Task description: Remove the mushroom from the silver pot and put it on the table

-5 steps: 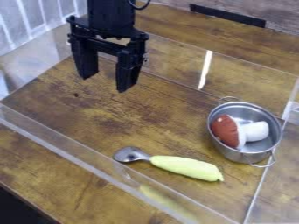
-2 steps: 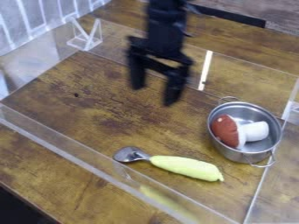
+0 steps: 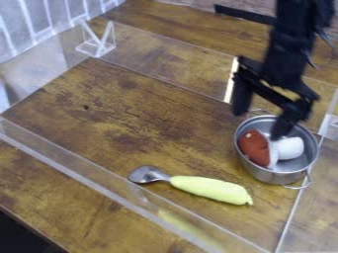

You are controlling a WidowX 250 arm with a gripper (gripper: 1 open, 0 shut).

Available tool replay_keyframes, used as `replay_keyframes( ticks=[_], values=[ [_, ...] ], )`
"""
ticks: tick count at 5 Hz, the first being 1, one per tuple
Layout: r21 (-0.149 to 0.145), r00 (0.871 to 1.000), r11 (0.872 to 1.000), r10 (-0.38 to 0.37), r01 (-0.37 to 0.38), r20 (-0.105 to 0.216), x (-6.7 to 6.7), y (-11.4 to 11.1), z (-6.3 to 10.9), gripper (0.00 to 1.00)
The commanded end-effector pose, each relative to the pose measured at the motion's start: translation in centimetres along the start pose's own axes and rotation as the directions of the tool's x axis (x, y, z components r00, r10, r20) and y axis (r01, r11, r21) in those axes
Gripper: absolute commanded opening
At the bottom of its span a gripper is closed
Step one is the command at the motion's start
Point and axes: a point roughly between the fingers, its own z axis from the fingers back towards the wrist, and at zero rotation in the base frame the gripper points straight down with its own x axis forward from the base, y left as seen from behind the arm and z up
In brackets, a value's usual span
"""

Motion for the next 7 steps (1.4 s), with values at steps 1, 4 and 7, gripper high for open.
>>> replay_keyframes(
  ticks=[1,4,7],
  values=[
    [0.009,0.998,1.0,-0.013,0.013,0.055,1.6,-0.8,0.7,1.0],
    [-0.011,0.998,0.999,-0.05,0.05,-0.029,2.9,0.4,-1.9,0.0],
    [-0.044,0.98,0.981,-0.192,0.191,-0.042,1.4,1.6,-0.7,0.0]
  ],
)
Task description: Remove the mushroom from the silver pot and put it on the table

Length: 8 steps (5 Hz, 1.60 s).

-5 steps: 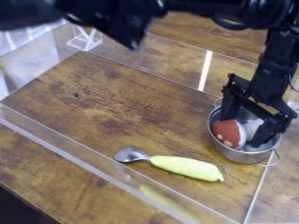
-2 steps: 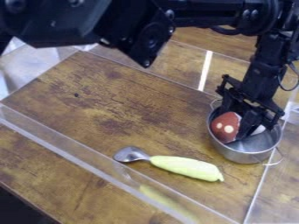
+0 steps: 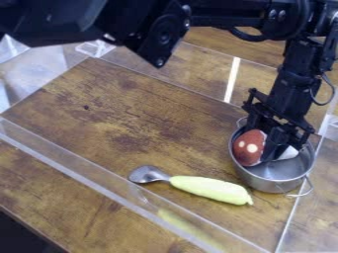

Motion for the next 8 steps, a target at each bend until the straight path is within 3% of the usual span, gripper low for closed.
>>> replay_keyframes(
  ticks=[1,3,5,8],
  values=[
    [0.006,0.998,1.0,-0.015,0.015,0.058,-0.9,1.4,3.0,0.0],
    [-0.043,0.994,0.994,0.103,-0.101,0.042,-1.2,1.0,3.3,0.0],
    [-0.046,0.996,0.995,0.084,-0.083,0.022,-2.7,1.3,3.7,0.0],
    [-0.081,0.975,0.972,0.221,-0.22,0.002,-3.6,3.2,4.4,0.0]
  ],
)
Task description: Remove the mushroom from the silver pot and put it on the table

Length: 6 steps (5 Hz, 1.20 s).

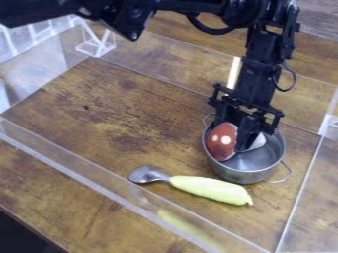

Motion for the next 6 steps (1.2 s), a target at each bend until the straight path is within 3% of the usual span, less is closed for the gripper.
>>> replay_keyframes(
  ticks=[1,2,3,4,5,6],
  values=[
    [-0.014,0.986,0.997,0.074,-0.073,0.151,-1.6,-0.3,6.1,0.0],
    [-0.001,0.98,0.998,0.065,-0.066,0.189,-2.9,-1.7,7.7,0.0],
    [0.008,0.966,0.997,0.072,-0.076,0.248,-4.7,-2.7,10.0,0.0],
    [-0.003,0.94,0.987,0.153,-0.159,0.306,-6.9,-1.9,11.5,0.0],
    [-0.033,0.902,0.962,0.264,-0.269,0.341,-8.5,-0.5,10.7,0.0],
    [-0.077,0.861,0.928,0.369,-0.366,0.351,-10.6,2.7,9.9,0.0]
  ],
)
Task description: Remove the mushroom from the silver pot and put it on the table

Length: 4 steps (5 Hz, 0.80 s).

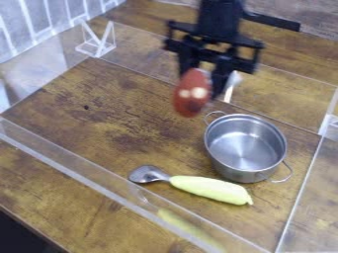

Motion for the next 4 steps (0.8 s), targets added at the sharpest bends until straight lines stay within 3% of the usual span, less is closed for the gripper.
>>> replay_keyframes(
  ticks=[1,2,3,4],
  values=[
    [-0.038,0.987,0.99,0.139,-0.136,0.083,-1.4,4.3,1.6,0.0],
    [-0.069,0.928,0.931,0.364,-0.359,0.082,-2.2,7.4,1.0,0.0],
    [-0.102,0.831,0.834,0.551,-0.543,0.075,-2.6,8.9,-0.1,0.0],
    [-0.119,0.738,0.739,0.672,-0.663,0.062,-2.4,9.5,-1.3,0.0]
  ],
)
